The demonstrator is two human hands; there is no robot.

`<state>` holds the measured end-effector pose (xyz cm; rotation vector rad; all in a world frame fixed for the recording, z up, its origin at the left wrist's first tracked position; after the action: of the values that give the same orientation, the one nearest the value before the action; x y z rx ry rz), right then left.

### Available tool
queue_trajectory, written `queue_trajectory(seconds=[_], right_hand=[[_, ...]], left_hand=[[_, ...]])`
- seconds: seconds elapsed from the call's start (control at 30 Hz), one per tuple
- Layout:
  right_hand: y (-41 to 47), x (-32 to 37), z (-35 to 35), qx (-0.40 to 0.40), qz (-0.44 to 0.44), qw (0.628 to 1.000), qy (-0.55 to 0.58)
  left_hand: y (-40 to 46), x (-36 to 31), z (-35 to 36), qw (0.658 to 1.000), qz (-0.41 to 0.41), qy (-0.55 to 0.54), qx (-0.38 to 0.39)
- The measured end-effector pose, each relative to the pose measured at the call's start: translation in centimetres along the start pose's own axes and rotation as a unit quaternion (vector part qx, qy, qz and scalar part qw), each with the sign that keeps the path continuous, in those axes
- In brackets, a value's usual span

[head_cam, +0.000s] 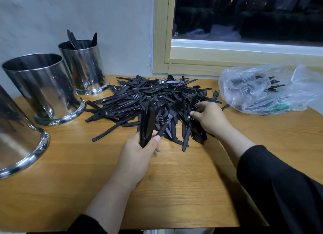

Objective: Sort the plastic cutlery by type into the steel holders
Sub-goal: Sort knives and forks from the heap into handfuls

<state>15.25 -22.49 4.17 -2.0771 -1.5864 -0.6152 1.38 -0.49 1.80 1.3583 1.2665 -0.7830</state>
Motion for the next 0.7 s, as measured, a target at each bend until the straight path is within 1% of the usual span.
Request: queue_trajectory(seconds=[0.1,0.2,0.23,0.3,0.4,0.57,0.7], right_hand=[[0.0,0.1,-0.1,-0.001,0.001,0.999,0.040],[-1.8,0.4,-1.9,-0.022,-0.013,0.990,0.139],[-2.8,0.6,-2.6,-0.016,-0.028,0.984,0.173],[-5.1,1.4,-3.9,0.024,-0.070,0.971,0.227],[-7.7,2.5,-4.1,0.066,-0.108,0.958,0.257],[-8.2,3.2,-2.9,0.044,-0.104,0.950,0.293],[-8.2,3.4,-1.9,0.059,-0.102,0.933,0.339]], left_hand=[[0.0,0.0,-0.1,1.000,-0.006,-0.004,-0.004],[0.2,0.0,-0.1,1.000,-0.011,-0.018,-0.013],[0.2,0.1,-0.1,1.000,-0.013,-0.019,-0.015],[0.3,0.5,-0.2,1.000,-0.016,-0.013,-0.015],[0.4,0.8,-0.1,1.000,-0.008,-0.012,-0.005],[0.1,0.6,0.1,0.999,-0.004,-0.033,0.022],[0.1,0.3,0.2,0.999,0.008,-0.033,0.038]])
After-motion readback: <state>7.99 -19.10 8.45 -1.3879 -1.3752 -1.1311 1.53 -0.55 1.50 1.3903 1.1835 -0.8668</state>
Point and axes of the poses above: each hand's wrist, its own y-axis towards the middle knuckle, its own z-axis out of the palm, x = y × z, the point moved 3 cm from there along y, towards the middle knuckle, and after that the axes turned 15 degrees about z, right-handed, at the moved point
